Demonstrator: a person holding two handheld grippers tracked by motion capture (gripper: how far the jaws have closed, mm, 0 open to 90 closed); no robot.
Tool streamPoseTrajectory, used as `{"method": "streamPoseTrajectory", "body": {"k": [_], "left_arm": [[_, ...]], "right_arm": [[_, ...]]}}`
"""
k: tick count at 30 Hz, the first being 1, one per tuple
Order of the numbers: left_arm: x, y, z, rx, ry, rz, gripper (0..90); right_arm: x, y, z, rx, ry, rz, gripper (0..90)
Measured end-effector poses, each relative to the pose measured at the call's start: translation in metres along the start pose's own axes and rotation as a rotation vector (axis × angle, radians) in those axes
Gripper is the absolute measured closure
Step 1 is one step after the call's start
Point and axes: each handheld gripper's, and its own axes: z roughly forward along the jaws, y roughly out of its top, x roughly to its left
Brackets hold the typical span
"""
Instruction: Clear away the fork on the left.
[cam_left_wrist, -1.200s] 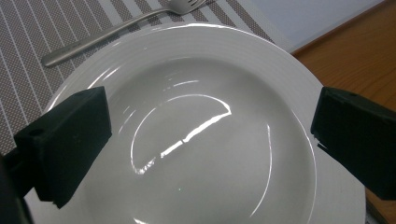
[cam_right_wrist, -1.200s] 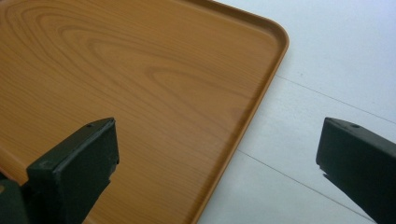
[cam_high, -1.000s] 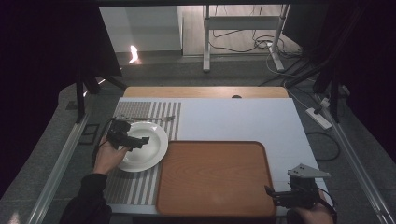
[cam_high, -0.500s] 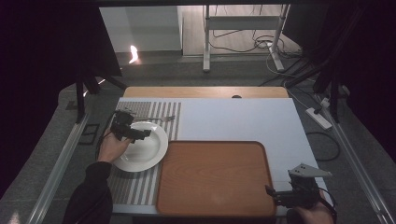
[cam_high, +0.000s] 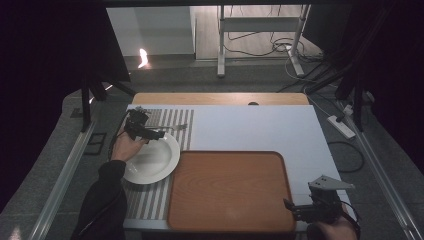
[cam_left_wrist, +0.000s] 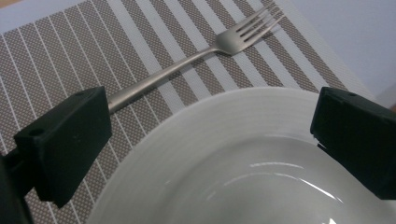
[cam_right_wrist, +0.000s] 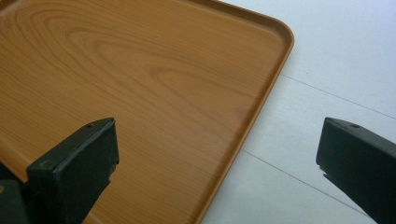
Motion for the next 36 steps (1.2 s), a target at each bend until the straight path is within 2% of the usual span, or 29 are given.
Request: {"method": "streamPoseTrajectory", "body": {"k": [8,11,12,14,18,19,20,21,22,23,24,25,36], "left_arm": [[0.009,0.011,0.011,0.017,0.007,-0.007,0.9],[0.012,0.014,0.014,0.03,0.031,0.0,5.1],[0.013,0.015,0.014,0.034,0.035,0.003,11.1],[0.016,0.017,0.014,0.034,0.057,-0.003,14.4],[0.02,0.02,0.014,0.041,0.088,-0.009,36.3],[0.021,0.021,0.014,0.046,0.094,-0.008,50.0],[0.023,0.021,0.015,0.053,0.093,-0.006,50.0],[0.024,0.022,0.017,0.06,0.093,-0.003,57.0],[0.026,0.022,0.018,0.069,0.091,0.001,67.0],[0.029,0.023,0.02,0.081,0.093,0.002,83.3],[0.031,0.023,0.022,0.09,0.096,0.002,83.3],[0.033,0.024,0.024,0.099,0.097,-0.004,89.0],[0.059,0.026,0.045,0.164,0.133,-0.033,89.3]], "right_arm": [[0.0,0.0,0.0,0.004,0.003,-0.003,0.0],[0.0,0.0,0.0,0.003,0.006,-0.004,0.0],[0.0,0.0,0.0,0.005,0.007,-0.006,0.0],[0.0,0.0,0.0,0.006,0.007,-0.007,0.0],[0.001,0.0,0.001,0.007,0.007,-0.007,0.0],[0.0,0.0,0.001,0.007,0.006,-0.007,0.0],[0.0,0.0,0.001,0.007,0.006,-0.007,0.0],[0.0,0.0,0.001,0.006,0.006,-0.007,0.0],[0.0,0.0,0.001,0.006,0.006,-0.007,0.0],[0.0,0.0,0.001,0.007,0.007,-0.007,0.0],[0.0,0.0,0.001,0.007,0.007,-0.007,0.0],[0.0,0.0,0.001,0.007,0.007,-0.007,0.0],[0.0,0.0,0.001,0.01,0.013,-0.009,0.0]]}}
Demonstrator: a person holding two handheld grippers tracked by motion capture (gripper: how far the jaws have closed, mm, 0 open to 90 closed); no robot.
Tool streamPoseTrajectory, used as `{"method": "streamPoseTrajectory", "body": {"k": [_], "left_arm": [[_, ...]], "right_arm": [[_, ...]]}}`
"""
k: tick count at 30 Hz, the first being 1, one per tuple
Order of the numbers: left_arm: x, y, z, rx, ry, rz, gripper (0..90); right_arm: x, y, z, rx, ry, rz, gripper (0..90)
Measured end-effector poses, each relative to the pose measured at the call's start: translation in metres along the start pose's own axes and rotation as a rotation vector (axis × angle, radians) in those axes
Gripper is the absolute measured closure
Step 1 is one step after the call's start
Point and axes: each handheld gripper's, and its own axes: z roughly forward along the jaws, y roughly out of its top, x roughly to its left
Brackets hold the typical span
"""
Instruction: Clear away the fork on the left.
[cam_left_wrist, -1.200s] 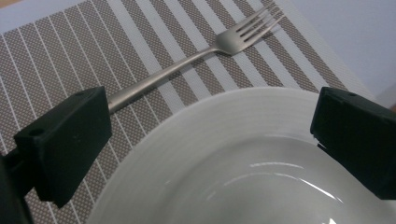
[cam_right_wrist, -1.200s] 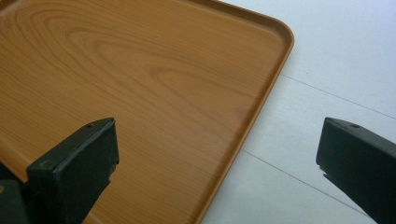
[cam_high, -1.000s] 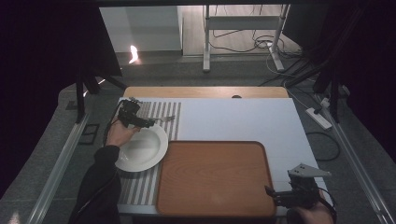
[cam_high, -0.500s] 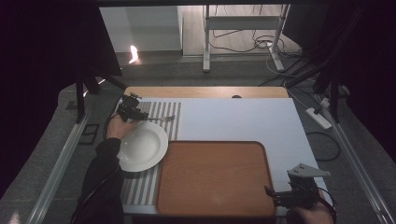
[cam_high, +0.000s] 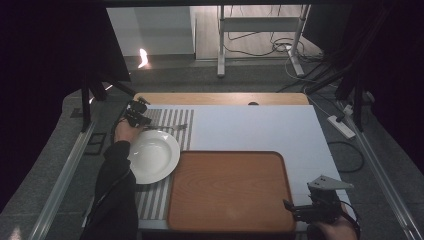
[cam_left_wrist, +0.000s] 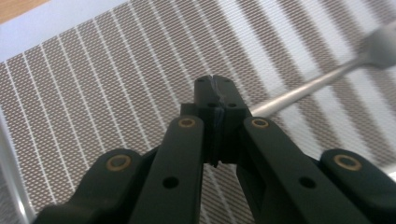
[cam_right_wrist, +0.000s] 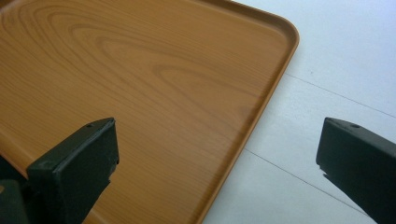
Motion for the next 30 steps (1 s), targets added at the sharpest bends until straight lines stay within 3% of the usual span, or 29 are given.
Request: {"method": "streamPoseTrajectory", "body": {"k": [3,6,14,22,30], "left_arm": [[0.002,0.0,0.006,0.029,0.018,-0.004,89.3],[0.003,0.0,0.006,0.025,0.002,-0.015,89.3],[0.002,-0.013,-0.004,0.077,-0.084,0.0,89.3],[0.0,-0.019,-0.01,0.128,-0.137,0.036,89.4],[0.0,-0.018,-0.01,0.136,-0.134,0.05,89.3]], "right_arm": [[0.0,0.0,0.0,0.001,0.001,0.001,0.0],[0.0,0.0,0.0,0.002,0.001,0.0,0.0],[0.0,0.0,0.0,0.008,0.0,-0.009,0.0],[0.002,0.001,0.001,0.014,-0.003,-0.017,0.0],[0.001,0.001,0.001,0.016,0.0,-0.019,0.0]]}}
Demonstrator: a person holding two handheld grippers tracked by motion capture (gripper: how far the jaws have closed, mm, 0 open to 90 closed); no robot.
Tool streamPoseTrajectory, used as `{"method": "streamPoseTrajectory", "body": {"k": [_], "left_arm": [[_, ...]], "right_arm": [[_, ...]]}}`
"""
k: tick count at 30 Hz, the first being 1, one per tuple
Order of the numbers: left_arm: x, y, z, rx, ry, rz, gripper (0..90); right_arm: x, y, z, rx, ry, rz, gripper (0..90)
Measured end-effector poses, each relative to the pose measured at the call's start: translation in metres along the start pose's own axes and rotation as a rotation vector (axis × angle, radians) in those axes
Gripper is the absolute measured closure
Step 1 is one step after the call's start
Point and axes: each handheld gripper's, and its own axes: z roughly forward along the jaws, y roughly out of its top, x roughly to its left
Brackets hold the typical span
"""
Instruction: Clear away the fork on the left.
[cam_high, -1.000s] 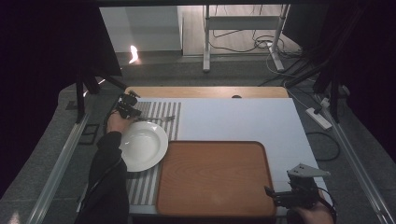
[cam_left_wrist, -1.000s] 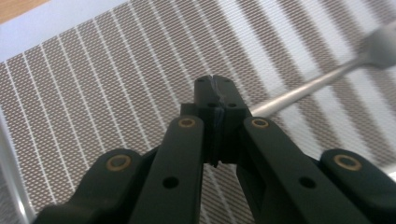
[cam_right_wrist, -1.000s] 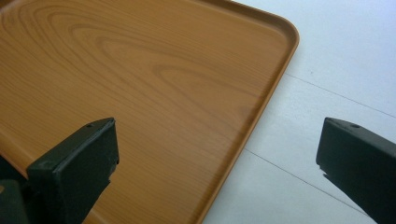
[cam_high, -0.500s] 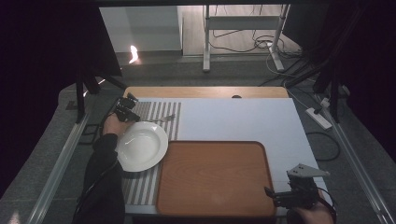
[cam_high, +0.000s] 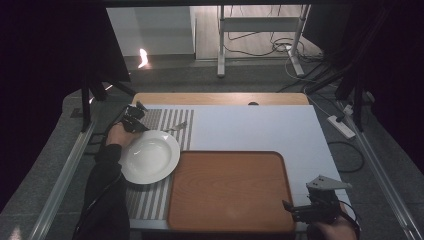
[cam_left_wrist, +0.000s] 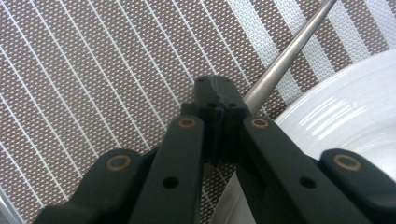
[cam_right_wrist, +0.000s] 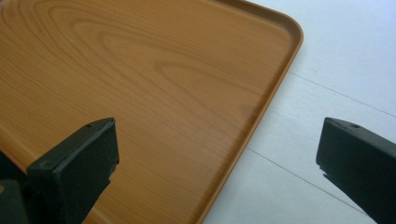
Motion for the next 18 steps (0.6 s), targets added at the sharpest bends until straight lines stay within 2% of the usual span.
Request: {"method": "streamPoseTrajectory", "body": {"k": [3,4,6,7,8,9,10,12,13,18], "left_arm": [[0.0,0.002,-0.002,-0.027,0.008,-0.012,89.1],[-0.001,0.003,-0.002,-0.042,0.014,-0.021,80.7],[-0.002,0.006,-0.004,-0.063,0.039,-0.023,69.4],[-0.003,0.008,-0.004,-0.078,0.05,-0.025,69.4],[-0.004,0.009,-0.005,-0.095,0.052,-0.029,62.3],[-0.005,0.011,-0.006,-0.113,0.047,-0.034,50.9],[-0.006,0.013,-0.007,-0.125,0.045,-0.037,50.9],[-0.009,0.017,-0.007,-0.143,0.027,-0.048,37.2],[-0.01,0.019,-0.007,-0.146,0.02,-0.049,33.6],[-0.022,0.029,-0.001,-0.136,-0.023,-0.001,7.8]], "right_arm": [[0.0,0.0,0.0,0.0,0.001,-0.001,0.0],[0.0,0.0,0.0,0.0,0.0,-0.001,0.0],[0.0,0.0,0.0,0.001,0.001,-0.002,0.0],[0.0,0.0,0.0,0.001,0.001,-0.002,0.0],[0.0,0.0,0.0,0.001,0.001,-0.002,0.0],[0.0,0.0,0.0,0.002,0.002,-0.003,0.0],[0.0,0.0,0.0,0.002,0.002,-0.003,0.0],[0.0,0.0,0.0,0.002,0.003,-0.002,0.0],[0.0,0.0,0.0,0.001,0.003,-0.003,0.0],[0.0,0.0,0.0,0.002,0.008,-0.005,0.0]]}}
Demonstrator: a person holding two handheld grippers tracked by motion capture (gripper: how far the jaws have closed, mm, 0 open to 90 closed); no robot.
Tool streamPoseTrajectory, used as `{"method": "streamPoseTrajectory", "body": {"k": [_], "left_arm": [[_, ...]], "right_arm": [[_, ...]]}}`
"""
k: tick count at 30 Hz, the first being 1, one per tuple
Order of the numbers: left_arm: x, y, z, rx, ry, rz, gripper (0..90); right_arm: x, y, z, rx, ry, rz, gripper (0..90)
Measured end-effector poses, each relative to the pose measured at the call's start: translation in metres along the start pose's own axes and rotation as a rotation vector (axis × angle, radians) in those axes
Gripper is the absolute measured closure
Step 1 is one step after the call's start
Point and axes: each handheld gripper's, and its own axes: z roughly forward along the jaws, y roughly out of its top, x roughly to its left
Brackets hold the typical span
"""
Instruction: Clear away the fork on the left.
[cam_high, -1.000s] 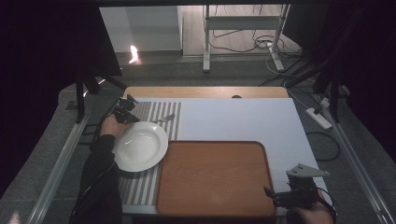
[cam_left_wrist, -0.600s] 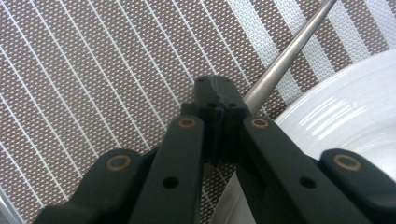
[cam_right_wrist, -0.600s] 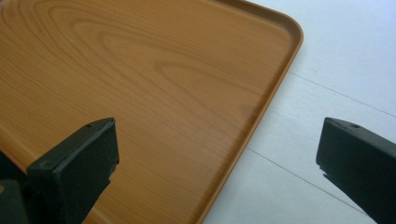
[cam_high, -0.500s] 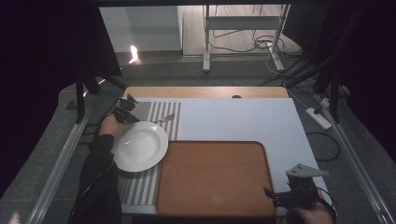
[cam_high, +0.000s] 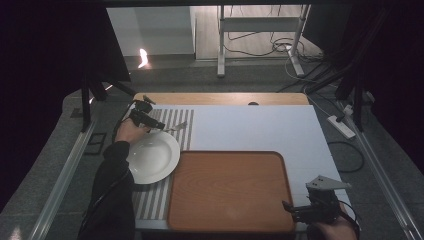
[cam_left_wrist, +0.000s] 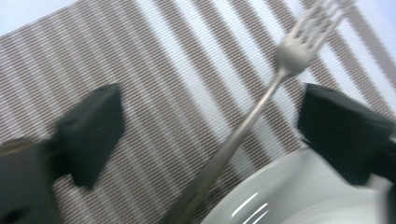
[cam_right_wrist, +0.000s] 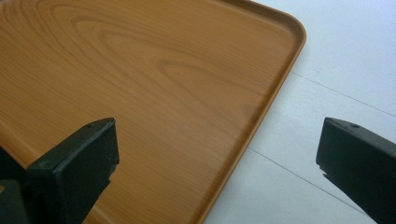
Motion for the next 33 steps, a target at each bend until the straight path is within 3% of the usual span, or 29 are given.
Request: {"method": "streamPoseTrajectory", "body": {"k": [3,6,13,22,33], "left_arm": [[-0.006,0.005,0.006,0.002,-0.024,0.017,0.0],[-0.012,0.009,0.012,0.021,-0.039,0.045,0.0],[-0.022,0.017,0.027,0.079,-0.015,0.091,0.0],[-0.024,0.019,0.037,0.107,0.016,0.118,4.9],[-0.011,0.004,0.019,0.067,0.002,0.161,53.4]], "right_arm": [[0.0,0.0,0.0,0.0,0.0,-0.001,0.0],[0.0,0.0,0.0,0.001,0.001,-0.001,0.0],[0.0,0.0,0.0,0.002,0.004,-0.003,0.0],[0.0,0.0,0.0,0.003,0.008,-0.008,0.0],[0.001,0.0,0.0,0.009,0.011,-0.015,0.0]]}}
